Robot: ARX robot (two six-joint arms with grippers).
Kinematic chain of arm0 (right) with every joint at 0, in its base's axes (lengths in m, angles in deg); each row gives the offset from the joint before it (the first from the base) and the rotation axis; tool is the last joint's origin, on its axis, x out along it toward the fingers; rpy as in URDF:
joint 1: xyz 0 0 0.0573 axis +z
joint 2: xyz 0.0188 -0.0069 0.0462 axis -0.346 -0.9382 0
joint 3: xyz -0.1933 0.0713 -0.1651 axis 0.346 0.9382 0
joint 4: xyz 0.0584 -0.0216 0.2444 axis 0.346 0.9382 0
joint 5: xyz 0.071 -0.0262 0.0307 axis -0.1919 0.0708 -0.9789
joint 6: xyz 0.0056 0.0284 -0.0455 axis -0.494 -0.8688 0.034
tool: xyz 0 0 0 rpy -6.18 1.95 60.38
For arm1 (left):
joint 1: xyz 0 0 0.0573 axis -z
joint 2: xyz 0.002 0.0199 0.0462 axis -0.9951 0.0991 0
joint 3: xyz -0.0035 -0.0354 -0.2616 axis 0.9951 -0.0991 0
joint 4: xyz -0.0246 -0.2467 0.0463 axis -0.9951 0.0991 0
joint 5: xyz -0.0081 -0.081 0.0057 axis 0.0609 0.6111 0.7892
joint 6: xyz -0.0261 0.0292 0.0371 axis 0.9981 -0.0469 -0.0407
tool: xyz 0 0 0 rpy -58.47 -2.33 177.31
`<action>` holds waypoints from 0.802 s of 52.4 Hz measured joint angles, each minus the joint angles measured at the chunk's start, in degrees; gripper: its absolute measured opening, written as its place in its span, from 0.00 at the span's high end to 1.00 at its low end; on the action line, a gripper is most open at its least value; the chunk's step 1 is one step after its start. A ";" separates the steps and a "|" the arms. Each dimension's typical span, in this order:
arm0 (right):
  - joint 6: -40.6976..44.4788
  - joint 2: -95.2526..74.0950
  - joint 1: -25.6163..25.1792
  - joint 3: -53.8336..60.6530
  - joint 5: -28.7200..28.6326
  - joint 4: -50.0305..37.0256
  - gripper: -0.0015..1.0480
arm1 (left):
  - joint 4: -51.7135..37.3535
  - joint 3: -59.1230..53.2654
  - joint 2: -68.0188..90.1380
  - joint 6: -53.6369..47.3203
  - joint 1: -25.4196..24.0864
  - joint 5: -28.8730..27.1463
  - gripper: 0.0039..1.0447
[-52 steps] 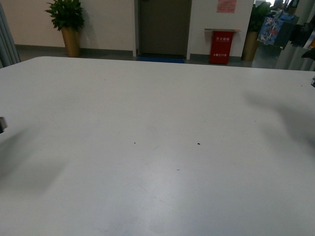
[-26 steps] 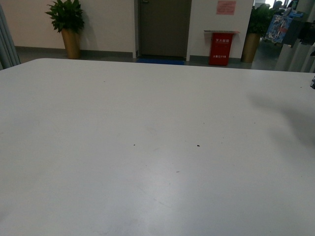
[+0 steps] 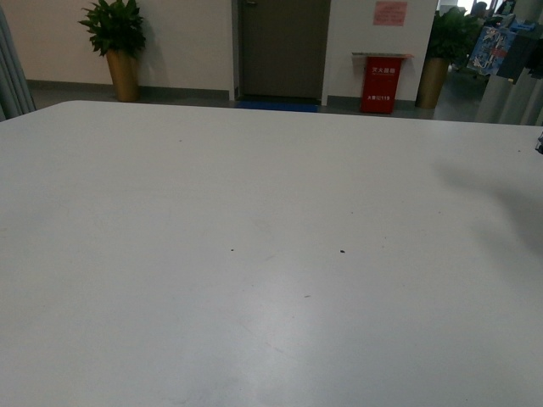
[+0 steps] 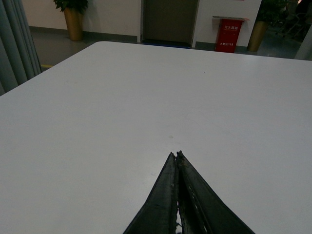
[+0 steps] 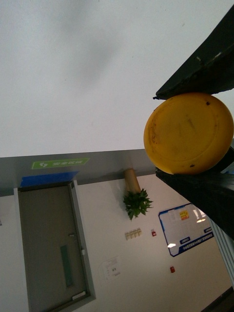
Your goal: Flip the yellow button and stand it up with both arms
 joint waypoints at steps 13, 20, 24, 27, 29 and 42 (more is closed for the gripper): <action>0.02 1.40 -0.59 0.48 -0.11 0.02 0.66 | 8.46 0.00 -9.14 0.00 0.00 0.02 0.97; 0.09 2.27 -0.85 1.16 -0.07 0.24 0.66 | 12.59 -0.02 -13.33 0.00 0.00 0.02 0.97; 0.22 2.34 -0.92 1.40 -0.07 0.39 0.66 | 14.62 -0.02 -15.45 0.00 0.00 0.04 0.97; 0.31 2.34 -0.94 1.40 -0.07 0.39 0.66 | 15.80 -0.02 -16.74 0.00 0.00 0.02 0.97; 0.44 2.34 -0.96 1.40 -0.07 0.39 0.66 | 16.52 -0.02 -17.35 0.00 0.00 0.02 0.97; 0.92 2.34 -1.01 1.40 -0.07 0.39 0.66 | 20.09 -0.02 -20.94 0.00 0.00 0.02 0.97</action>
